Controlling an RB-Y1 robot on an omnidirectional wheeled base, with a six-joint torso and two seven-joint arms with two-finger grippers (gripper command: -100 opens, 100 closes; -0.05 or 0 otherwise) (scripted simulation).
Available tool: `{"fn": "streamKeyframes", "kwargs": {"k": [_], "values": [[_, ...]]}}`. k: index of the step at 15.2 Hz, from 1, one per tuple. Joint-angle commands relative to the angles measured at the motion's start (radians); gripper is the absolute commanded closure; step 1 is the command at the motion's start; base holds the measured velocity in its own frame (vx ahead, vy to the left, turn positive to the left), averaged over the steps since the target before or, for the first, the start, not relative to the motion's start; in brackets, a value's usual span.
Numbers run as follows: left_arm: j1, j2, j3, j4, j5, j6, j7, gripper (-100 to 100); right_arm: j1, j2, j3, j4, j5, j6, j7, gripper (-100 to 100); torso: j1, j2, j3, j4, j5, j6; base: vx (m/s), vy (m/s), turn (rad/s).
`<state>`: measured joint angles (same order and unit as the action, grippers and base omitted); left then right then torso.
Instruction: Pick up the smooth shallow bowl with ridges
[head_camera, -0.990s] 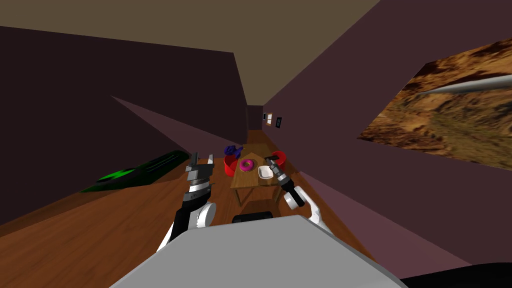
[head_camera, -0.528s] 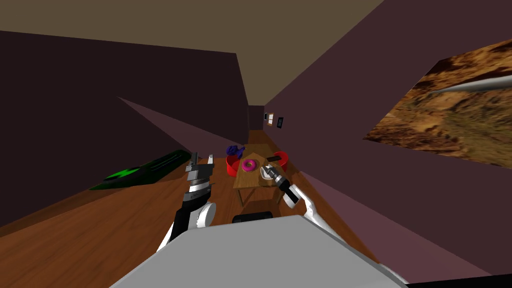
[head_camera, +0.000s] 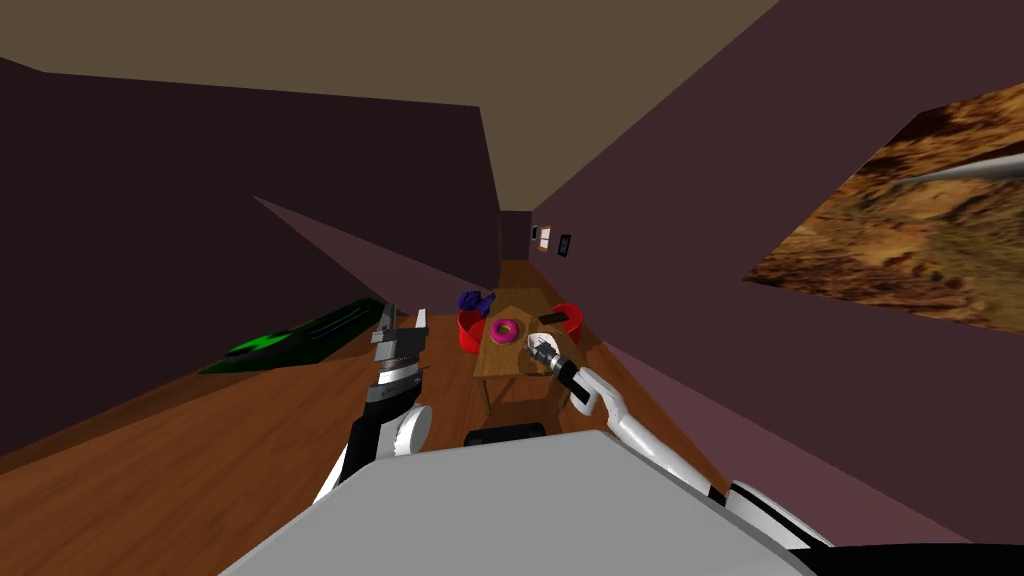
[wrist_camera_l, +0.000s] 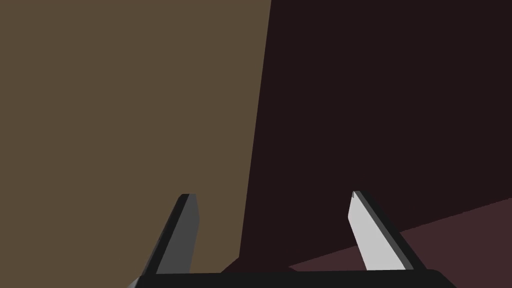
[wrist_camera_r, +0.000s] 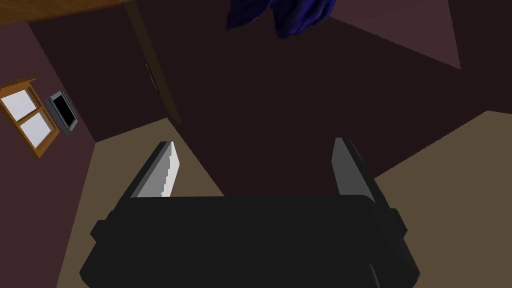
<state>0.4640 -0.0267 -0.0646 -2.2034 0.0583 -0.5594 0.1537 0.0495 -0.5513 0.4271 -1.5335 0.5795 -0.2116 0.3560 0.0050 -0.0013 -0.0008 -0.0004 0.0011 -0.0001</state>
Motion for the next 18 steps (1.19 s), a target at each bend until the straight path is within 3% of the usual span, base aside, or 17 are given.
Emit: {"fn": "streamKeyframes", "kwargs": {"k": [1,2,3,4,5,6,9,10,11,13,18], "values": [[0.000,0.000,0.000,0.000,0.000,0.000,0.000,0,-0.029,-0.027,0.044,0.050,0.050,0.034,0.035,-100,0.000,0.000,0.000,0.000,0.000,0.000,0.014,0.069,0.043],[0.000,0.000,0.000,0.000,0.000,0.000,0.000,0,-0.029,-0.027,0.044,0.069,0.070,0.034,0.035,-100,0.000,0.000,0.000,0.000,0.000,0.000,0.018,0.064,0.032],[0.000,0.000,0.000,0.000,0.000,0.000,0.000,0,-0.054,-0.048,0.075,0.104,0.094,0.057,0.056,-100,0.000,0.000,0.000,0.000,0.000,0.000,0.021,0.069,0.030],[0.000,0.000,0.000,0.000,0.000,0.000,0.000,0,-0.054,-0.048,0.075,0.115,0.113,0.057,0.056,-100,0.000,0.000,0.000,0.000,0.000,0.000,0.018,0.064,0.028],[0.000,0.000,0.000,0.000,0.000,0.000,0.000,0,-0.078,-0.069,0.107,0.152,0.139,0.080,0.076,-100,0.000,0.000,0.000,0.000,0.000,0.000,0.017,0.071,0.044],[0.000,0.000,0.000,0.000,0.000,0.000,0.000,0,-0.078,-0.069,0.107,0.161,0.156,0.080,0.076,-100,0.000,0.000,0.000,0.000,0.000,0.000,0.017,0.071,0.029],[0.000,0.000,0.000,0.000,0.000,0.000,0.000,0,-0.124,-0.108,0.168,0.245,0.226,0.124,0.117,-100,0.000,0.000,0.000,0.000,0.000,0.000,0.018,0.065,0.030],[0.000,0.000,0.000,0.000,0.000,0.000,0.000,0,-0.124,-0.108,0.168,0.250,0.239,0.124,0.117,-100,0.000,0.000,0.000,0.000,0.000,0.000,0.016,0.060,0.025],[0.000,0.000,0.000,0.000,0.000,0.000,0.000,0,-0.146,-0.126,0.197,0.284,0.270,0.145,0.136,-100,-0.001,0.000,0.000,0.000,0.000,0.000,0.018,0.070,0.036],[0.000,0.000,0.000,0.000,0.000,0.000,0.000,0,-0.146,-0.126,0.198,0.293,0.279,0.145,0.136,-100,0.000,0.000,0.000,0.000,0.000,0.000,0.015,0.054,0.017],[0.000,0.000,0.000,0.000,0.000,0.000,0.000,0,-0.205,-0.174,0.284,0.414,0.391,0.203,0.190,-100,-0.001,0.001,0.000,0.000,0.000,0.000,0.013,0.052,0.028]]}}
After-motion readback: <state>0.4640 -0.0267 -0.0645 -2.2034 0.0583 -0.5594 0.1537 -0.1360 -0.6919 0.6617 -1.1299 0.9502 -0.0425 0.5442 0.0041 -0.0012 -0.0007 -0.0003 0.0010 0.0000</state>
